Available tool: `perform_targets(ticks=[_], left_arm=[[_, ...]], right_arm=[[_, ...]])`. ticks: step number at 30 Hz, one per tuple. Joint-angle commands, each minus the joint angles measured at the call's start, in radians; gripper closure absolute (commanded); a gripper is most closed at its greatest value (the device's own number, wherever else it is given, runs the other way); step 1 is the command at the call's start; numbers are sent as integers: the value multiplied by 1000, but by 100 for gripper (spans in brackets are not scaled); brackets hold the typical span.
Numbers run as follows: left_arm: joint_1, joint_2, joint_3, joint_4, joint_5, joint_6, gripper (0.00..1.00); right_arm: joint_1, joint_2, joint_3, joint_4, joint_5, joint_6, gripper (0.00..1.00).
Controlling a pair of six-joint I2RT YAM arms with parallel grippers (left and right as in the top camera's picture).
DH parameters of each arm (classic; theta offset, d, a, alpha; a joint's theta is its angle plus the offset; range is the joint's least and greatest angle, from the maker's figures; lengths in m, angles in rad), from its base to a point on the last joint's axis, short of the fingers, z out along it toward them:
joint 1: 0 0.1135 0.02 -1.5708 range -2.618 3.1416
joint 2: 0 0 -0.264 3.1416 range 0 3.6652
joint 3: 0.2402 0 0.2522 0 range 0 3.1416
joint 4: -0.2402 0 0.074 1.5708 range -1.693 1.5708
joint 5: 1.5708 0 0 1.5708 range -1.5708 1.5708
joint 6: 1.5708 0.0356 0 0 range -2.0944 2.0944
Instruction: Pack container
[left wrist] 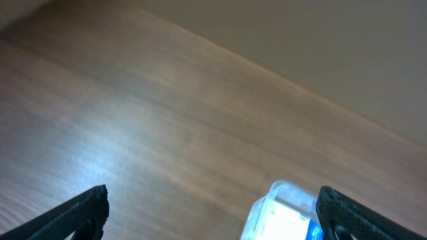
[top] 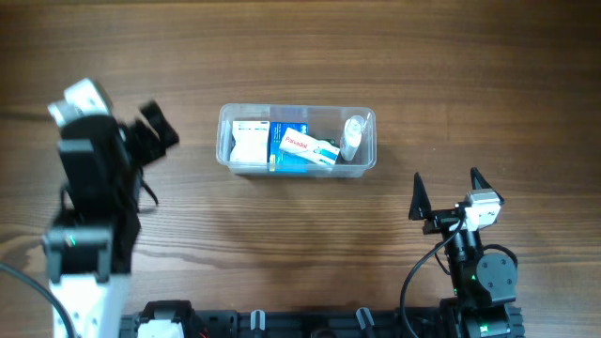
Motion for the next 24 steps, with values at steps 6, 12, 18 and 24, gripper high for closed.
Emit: perform_targets(ticks=[6, 12, 18, 24], left_arm=[[-5, -503, -586, 233, -12, -39, 0], [-5, -711, -821, 506, 3, -55, 0], [-5, -775, -904, 586, 37, -50, 0], [-3, -847, -953, 586, 37, -21, 0]], right_arm=[[-6, -11, -2, 3, 10, -13, 0], [-6, -11, -2, 3, 10, -13, 0], [-6, -11, -2, 3, 10, -12, 0], [-6, -11, -2, 3, 10, -12, 0]])
